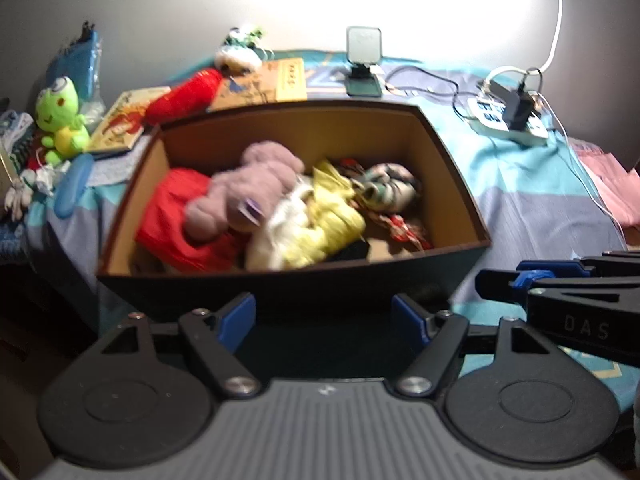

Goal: Organize soft objects

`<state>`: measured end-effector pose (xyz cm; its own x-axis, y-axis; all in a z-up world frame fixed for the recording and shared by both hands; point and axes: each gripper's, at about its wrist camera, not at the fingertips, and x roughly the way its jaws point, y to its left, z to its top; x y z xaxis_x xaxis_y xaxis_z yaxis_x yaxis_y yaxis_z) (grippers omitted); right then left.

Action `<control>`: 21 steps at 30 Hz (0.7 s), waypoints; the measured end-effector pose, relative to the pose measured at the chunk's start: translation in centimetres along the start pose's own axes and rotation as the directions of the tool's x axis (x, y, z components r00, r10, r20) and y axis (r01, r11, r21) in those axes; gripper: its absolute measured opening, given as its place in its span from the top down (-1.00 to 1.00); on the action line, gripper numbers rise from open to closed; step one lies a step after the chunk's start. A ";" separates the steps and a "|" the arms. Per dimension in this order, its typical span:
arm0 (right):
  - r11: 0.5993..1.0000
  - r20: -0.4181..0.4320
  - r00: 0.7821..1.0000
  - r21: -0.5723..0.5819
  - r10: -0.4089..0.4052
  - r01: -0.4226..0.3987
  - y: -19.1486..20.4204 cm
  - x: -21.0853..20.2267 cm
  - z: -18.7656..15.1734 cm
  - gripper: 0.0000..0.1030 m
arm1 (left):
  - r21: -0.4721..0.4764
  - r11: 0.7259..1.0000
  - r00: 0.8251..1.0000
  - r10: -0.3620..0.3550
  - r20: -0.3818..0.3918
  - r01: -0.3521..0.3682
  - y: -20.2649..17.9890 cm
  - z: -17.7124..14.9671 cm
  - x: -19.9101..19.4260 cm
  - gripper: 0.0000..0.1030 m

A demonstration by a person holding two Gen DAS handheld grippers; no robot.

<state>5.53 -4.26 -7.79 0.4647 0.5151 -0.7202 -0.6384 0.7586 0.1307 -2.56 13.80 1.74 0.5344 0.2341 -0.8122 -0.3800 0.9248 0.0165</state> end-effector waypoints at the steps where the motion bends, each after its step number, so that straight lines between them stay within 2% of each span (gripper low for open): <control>1: 1.000 0.009 1.000 0.003 0.006 -0.006 0.5 -0.1 0.4 0.65 | -0.002 1.000 1.000 0.008 0.012 -0.008 0.5 0.4 -0.1 -0.45; 10: 1.000 0.115 0.993 -0.004 -0.015 0.016 4.4 -0.2 4.0 0.65 | 0.011 0.998 0.995 0.061 0.077 -0.062 4.5 4.4 0.2 -0.45; 21: 0.995 0.195 0.977 0.068 -0.091 0.080 6.1 1.0 6.7 0.65 | 0.035 0.991 0.983 0.120 0.141 -0.126 6.1 8.2 1.9 -0.45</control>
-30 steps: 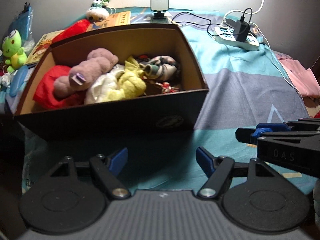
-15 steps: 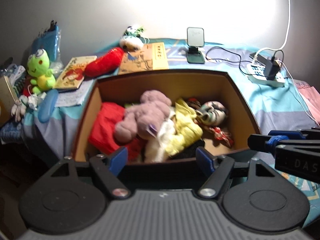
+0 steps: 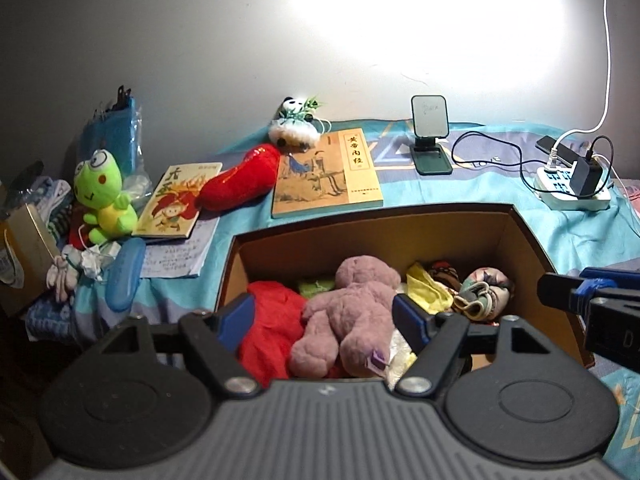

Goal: Organize soft objects

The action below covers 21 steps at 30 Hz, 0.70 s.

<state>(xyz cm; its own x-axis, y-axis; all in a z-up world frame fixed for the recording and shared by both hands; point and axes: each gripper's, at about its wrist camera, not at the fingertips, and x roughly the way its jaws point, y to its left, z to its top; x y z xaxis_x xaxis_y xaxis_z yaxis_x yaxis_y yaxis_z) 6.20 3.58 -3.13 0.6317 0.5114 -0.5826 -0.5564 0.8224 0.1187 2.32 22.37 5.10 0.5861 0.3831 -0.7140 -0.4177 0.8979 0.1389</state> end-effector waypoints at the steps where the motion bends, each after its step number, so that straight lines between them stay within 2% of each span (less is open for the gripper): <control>1: 1.000 0.002 1.000 0.004 -0.007 0.007 0.1 0.2 0.0 0.65 | -0.005 1.000 1.000 -0.005 -0.003 0.005 0.1 0.1 0.3 -0.45; 9: 0.997 -0.010 0.998 0.035 -0.065 0.065 0.1 1.9 -0.3 0.65 | -0.044 0.999 0.999 -0.033 -0.031 0.031 0.6 -0.4 2.5 -0.45; 21: 0.994 -0.038 0.994 0.029 -0.107 0.108 0.3 4.5 -0.4 0.65 | -0.091 0.996 0.997 -0.018 -0.080 0.011 1.2 -0.7 5.6 -0.45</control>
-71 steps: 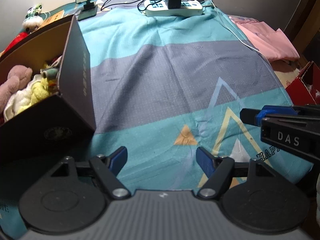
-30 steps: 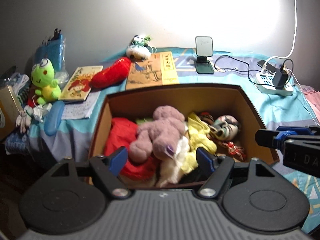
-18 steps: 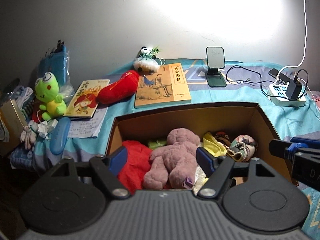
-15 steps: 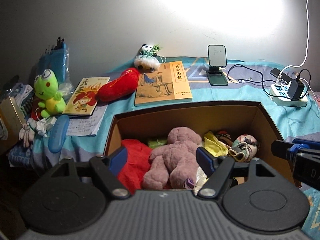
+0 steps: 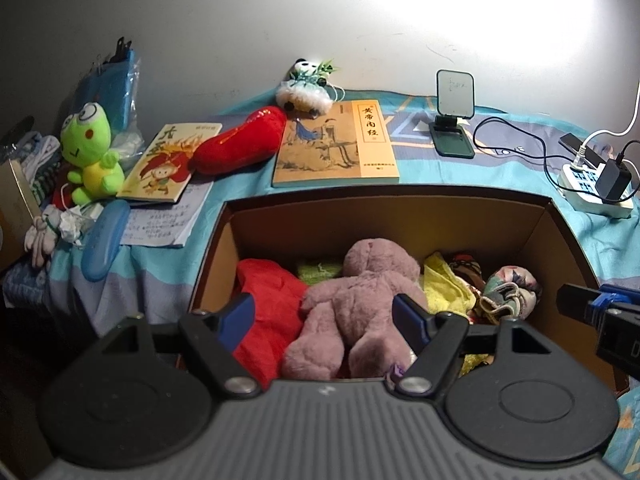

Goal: Organize soft objects

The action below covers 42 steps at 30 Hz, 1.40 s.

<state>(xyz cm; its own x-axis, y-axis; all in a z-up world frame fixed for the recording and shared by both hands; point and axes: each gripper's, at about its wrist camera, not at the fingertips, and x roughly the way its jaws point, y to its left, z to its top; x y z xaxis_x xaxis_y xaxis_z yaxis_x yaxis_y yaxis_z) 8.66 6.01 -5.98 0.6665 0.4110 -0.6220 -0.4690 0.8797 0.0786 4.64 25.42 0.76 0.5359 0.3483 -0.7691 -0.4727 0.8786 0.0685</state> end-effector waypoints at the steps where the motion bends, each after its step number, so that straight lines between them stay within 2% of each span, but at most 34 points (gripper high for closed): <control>1: 1.000 -0.001 1.000 -0.001 0.000 0.000 0.0 0.1 0.0 0.65 | -0.006 1.000 1.000 -0.006 -0.010 0.006 0.0 0.1 0.3 -0.45; 9: 1.000 -0.023 1.000 0.001 0.011 -0.011 -0.4 1.4 0.0 0.64 | -0.005 1.000 0.998 0.013 -0.063 -0.014 -0.6 -0.3 1.4 -0.45; 27: 0.998 -0.028 0.998 -0.003 0.063 -0.063 -1.0 1.8 -0.6 0.64 | 0.004 0.997 0.994 0.072 -0.085 -0.072 -1.2 -1.4 0.5 -0.45; 42: 0.998 -0.008 0.998 -0.008 0.066 -0.066 -1.1 0.5 -1.2 0.64 | -0.004 0.994 0.993 0.109 -0.050 -0.109 -0.9 -2.0 -1.9 -0.45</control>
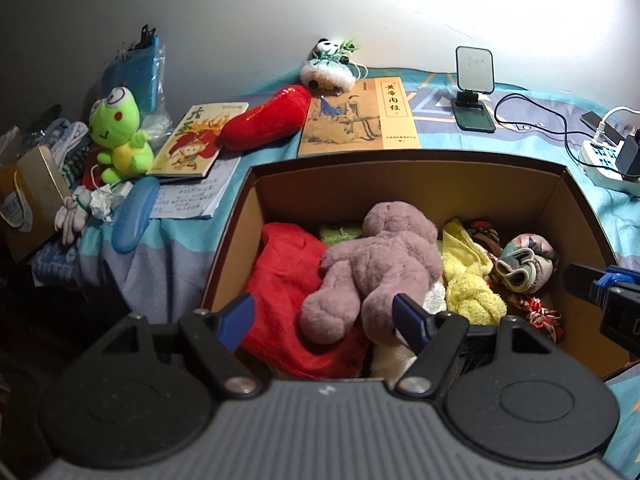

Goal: Organize soft objects

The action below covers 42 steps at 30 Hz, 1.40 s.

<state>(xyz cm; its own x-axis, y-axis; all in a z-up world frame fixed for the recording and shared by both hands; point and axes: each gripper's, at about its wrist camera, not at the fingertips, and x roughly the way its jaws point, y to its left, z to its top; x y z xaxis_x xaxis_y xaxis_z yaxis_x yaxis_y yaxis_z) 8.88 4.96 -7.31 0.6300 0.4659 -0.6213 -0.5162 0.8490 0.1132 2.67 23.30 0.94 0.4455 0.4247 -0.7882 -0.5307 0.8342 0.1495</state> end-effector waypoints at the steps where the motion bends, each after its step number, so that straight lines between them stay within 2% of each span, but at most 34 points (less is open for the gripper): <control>1: 1.000 0.000 1.000 -0.001 0.001 -0.001 0.0 -0.1 0.0 0.64 | -0.002 1.000 1.000 0.000 0.000 0.000 0.1 -0.1 -0.1 -0.45; 13: 1.000 0.008 1.000 -0.021 -0.009 0.009 0.3 -1.4 -0.4 0.64 | 0.009 1.000 1.000 0.003 0.025 -0.004 -0.1 -1.2 -1.8 -0.45; 42: 0.997 0.010 0.998 -0.028 -0.066 0.067 0.7 -2.3 -1.1 0.63 | -0.015 1.000 1.000 -0.022 0.012 0.022 0.7 -2.1 -1.8 -0.45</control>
<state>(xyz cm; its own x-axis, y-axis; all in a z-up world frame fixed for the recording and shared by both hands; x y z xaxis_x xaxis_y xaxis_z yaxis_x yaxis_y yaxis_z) 6.47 4.17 -6.64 0.6688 0.4111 -0.6194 -0.4888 0.8709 0.0502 0.01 22.37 1.18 0.4657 0.4105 -0.7840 -0.5315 0.8381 0.1231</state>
